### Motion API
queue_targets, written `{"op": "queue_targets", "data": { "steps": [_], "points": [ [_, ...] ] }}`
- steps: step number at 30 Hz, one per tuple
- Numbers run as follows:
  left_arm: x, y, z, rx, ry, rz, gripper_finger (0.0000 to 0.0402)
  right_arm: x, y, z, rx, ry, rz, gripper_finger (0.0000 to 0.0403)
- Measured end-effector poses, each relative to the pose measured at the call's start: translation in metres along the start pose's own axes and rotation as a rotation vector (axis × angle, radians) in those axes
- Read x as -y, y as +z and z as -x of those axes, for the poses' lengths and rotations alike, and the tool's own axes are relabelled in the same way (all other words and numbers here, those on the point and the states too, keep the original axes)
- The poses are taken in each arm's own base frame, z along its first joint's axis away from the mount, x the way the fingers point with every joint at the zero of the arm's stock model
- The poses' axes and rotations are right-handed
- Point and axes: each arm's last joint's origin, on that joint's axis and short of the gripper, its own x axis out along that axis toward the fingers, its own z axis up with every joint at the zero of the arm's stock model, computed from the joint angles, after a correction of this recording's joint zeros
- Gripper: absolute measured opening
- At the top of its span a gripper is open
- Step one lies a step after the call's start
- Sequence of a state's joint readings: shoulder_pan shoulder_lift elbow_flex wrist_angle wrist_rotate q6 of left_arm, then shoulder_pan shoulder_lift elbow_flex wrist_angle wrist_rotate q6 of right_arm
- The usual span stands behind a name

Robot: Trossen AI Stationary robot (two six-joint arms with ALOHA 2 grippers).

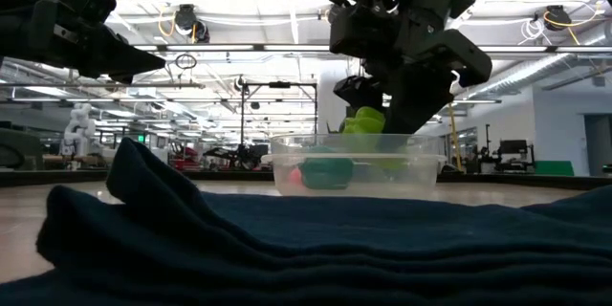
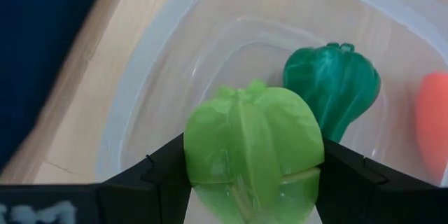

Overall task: Pick and placing Produce into tupperware
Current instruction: Put the star fruit into the transparent bin

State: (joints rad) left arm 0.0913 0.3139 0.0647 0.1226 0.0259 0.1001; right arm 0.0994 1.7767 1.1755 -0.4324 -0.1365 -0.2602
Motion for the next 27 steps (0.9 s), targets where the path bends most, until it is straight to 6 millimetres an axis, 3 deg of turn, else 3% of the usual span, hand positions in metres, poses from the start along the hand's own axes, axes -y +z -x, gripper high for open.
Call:
{"op": "queue_targets", "data": {
  "steps": [27],
  "points": [
    [0.0001, -0.0001, 0.0, 0.0, -0.001, -0.008, 0.0005, 0.0058, -0.0039, 0.0012, -0.026, -0.004, -0.005, 0.0224]
  ]
}}
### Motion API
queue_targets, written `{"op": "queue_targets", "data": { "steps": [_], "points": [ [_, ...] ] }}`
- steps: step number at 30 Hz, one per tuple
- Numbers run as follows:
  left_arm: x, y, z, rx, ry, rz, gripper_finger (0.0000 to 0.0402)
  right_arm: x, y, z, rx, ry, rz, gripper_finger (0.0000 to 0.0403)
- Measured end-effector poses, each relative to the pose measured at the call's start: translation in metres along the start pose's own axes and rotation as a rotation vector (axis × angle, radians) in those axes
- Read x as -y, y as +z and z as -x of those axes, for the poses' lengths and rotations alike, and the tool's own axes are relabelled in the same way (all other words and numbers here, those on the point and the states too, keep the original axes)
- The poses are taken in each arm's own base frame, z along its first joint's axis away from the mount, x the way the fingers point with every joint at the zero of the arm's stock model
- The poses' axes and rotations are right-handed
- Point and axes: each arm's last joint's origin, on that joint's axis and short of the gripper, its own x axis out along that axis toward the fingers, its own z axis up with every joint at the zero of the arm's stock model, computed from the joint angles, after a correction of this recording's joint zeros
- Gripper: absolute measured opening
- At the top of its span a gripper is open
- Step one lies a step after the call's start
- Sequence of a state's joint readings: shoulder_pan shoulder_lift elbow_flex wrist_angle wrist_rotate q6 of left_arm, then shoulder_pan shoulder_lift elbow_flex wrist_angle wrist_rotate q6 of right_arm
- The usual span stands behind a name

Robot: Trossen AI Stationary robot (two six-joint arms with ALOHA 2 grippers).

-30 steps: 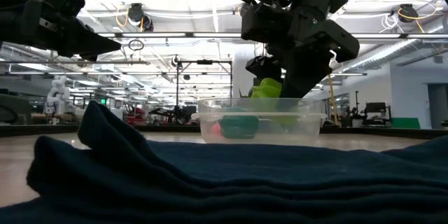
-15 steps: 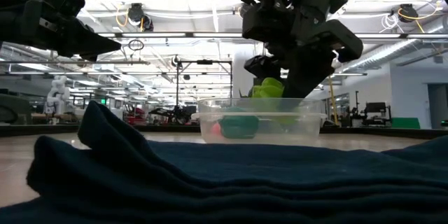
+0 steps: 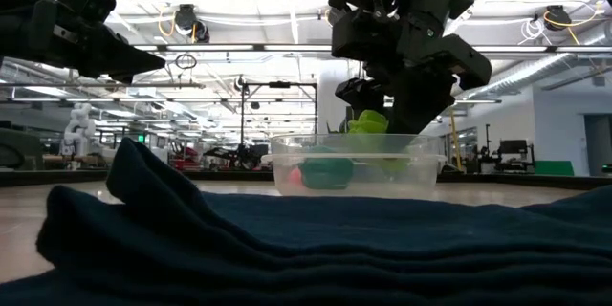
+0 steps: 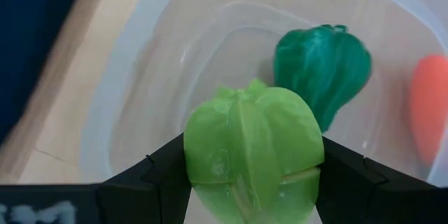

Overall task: Pick and placing Produce into tupperware
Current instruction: Put the star fruit into the transparent bin

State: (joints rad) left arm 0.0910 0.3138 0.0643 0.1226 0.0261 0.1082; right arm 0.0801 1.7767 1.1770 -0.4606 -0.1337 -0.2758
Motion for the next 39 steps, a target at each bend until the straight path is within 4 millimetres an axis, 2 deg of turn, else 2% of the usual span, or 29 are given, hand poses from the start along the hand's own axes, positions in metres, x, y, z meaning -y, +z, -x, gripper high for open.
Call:
{"op": "queue_targets", "data": {
  "steps": [9, 18, 39],
  "points": [
    [0.0, 0.0, 0.0, 0.0, 0.0, -0.001, 0.0005, 0.003, 0.0, -0.001, 0.012, -0.006, -0.004, 0.0224],
    [0.0, -0.001, 0.0, -0.006, 0.0, 0.0, 0.0005, 0.003, -0.004, -0.018, -0.027, 0.039, -0.008, 0.0224],
    [0.0, -0.002, 0.0, -0.017, -0.001, -0.001, 0.0005, 0.004, -0.003, -0.017, -0.021, 0.038, -0.007, 0.0224]
  ]
}}
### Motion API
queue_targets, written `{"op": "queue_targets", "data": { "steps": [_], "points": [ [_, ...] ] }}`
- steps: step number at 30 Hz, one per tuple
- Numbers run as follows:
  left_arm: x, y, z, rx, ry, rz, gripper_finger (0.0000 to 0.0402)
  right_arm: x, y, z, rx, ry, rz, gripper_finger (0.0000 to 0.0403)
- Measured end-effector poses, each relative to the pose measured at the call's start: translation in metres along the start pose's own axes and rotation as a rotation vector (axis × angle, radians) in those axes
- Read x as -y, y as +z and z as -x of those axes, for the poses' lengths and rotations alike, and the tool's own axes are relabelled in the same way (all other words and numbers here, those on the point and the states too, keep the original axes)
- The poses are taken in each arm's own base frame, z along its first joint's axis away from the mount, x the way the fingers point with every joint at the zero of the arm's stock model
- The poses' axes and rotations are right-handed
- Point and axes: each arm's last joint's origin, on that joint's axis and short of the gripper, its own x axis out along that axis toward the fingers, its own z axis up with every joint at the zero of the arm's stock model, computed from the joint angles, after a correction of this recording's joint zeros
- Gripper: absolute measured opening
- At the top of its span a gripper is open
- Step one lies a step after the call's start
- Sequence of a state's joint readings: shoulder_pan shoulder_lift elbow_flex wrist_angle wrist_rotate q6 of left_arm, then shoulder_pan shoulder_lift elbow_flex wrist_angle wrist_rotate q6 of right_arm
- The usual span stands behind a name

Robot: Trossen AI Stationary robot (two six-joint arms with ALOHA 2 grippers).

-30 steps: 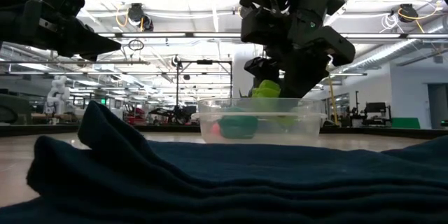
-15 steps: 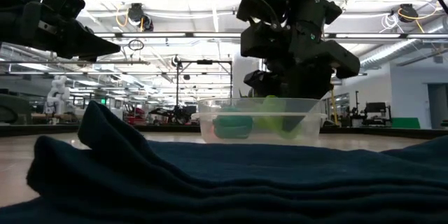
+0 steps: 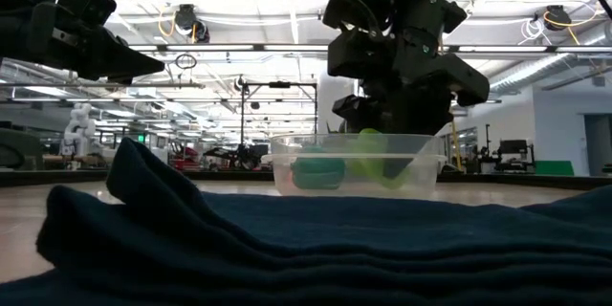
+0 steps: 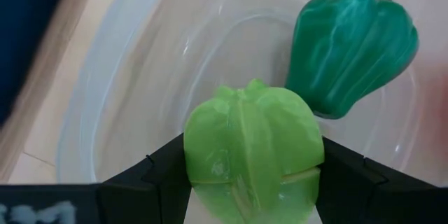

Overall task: Pick and placing Produce into tupperware
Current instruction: Put the star fruit into the transparent bin

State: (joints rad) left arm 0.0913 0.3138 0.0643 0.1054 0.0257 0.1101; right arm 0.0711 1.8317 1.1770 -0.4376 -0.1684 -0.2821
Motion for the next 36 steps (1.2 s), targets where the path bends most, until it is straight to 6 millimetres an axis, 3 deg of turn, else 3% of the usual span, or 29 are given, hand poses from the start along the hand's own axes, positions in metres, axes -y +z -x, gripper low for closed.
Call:
{"op": "queue_targets", "data": {
  "steps": [15, 24, 36],
  "points": [
    [0.0, -0.0001, 0.0, -0.001, 0.0, 0.002, 0.0005, -0.0009, -0.0011, 0.0, -0.008, 0.022, -0.011, 0.0225],
    [0.0, 0.0, 0.0, 0.0, 0.0, 0.004, 0.0005, -0.001, -0.0014, 0.0, -0.01, 0.022, -0.023, 0.0258],
    [0.0, 0.0001, 0.0, 0.001, 0.0, 0.003, 0.0005, -0.0005, 0.001, 0.0015, -0.004, 0.018, -0.035, 0.0258]
  ]
}}
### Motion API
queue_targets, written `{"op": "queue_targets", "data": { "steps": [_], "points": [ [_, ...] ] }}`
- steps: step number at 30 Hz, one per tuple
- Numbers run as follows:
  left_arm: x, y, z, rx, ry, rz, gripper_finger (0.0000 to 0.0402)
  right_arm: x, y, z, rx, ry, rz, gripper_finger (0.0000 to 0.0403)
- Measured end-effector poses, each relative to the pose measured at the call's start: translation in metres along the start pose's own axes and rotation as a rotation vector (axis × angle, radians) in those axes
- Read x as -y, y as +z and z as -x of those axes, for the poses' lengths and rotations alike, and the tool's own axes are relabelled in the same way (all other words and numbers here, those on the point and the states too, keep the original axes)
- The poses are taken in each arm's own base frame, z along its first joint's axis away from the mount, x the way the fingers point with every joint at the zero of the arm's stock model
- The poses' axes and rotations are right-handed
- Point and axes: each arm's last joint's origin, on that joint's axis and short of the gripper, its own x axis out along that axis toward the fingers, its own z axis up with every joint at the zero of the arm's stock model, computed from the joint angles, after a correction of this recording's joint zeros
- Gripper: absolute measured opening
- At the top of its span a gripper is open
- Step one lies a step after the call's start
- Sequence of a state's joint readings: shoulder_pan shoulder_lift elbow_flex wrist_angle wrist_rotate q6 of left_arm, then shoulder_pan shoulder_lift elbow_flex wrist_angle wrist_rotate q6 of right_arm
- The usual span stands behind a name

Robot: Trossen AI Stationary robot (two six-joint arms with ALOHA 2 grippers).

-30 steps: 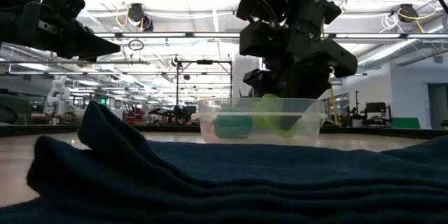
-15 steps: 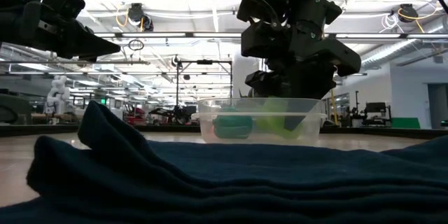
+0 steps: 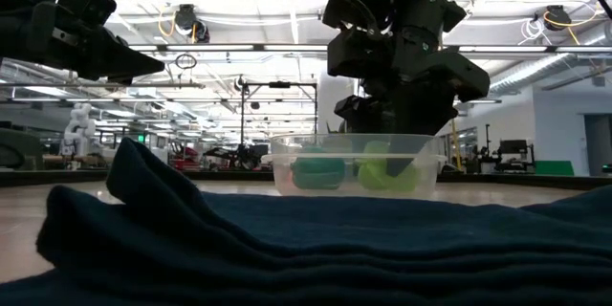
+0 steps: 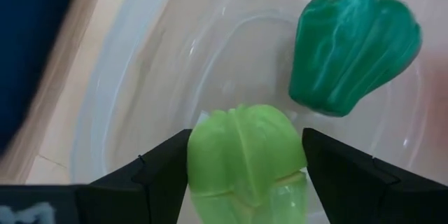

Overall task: Pick and placing Produce into tupperware
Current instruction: Put the star fruit into the transparent bin, then put the carrot into the transparent bin

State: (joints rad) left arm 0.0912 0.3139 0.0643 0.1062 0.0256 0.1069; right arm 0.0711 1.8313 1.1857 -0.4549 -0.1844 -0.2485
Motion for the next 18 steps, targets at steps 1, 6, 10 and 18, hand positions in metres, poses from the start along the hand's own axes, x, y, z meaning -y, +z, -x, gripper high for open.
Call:
{"op": "queue_targets", "data": {
  "steps": [1, 6, 10, 18],
  "points": [
    [0.0, 0.0, 0.0, 0.0, 0.0, 0.0, 0.0005, 0.0, 0.001, 0.001, 0.001, 0.0, 0.001, 0.0259],
    [0.0, 0.0, 0.0, 0.0, 0.0, 0.0, 0.0005, 0.0, 0.007, 0.008, -0.02, 0.003, 0.004, 0.0258],
    [0.0, 0.0, 0.0, 0.0, 0.0, -0.001, 0.0005, 0.001, 0.012, 0.016, -0.039, -0.026, 0.027, 0.0258],
    [0.0, 0.0, 0.0, -0.003, 0.0, -0.002, 0.0005, 0.0, 0.019, 0.035, 0.004, -0.062, 0.052, 0.0258]
  ]
}}
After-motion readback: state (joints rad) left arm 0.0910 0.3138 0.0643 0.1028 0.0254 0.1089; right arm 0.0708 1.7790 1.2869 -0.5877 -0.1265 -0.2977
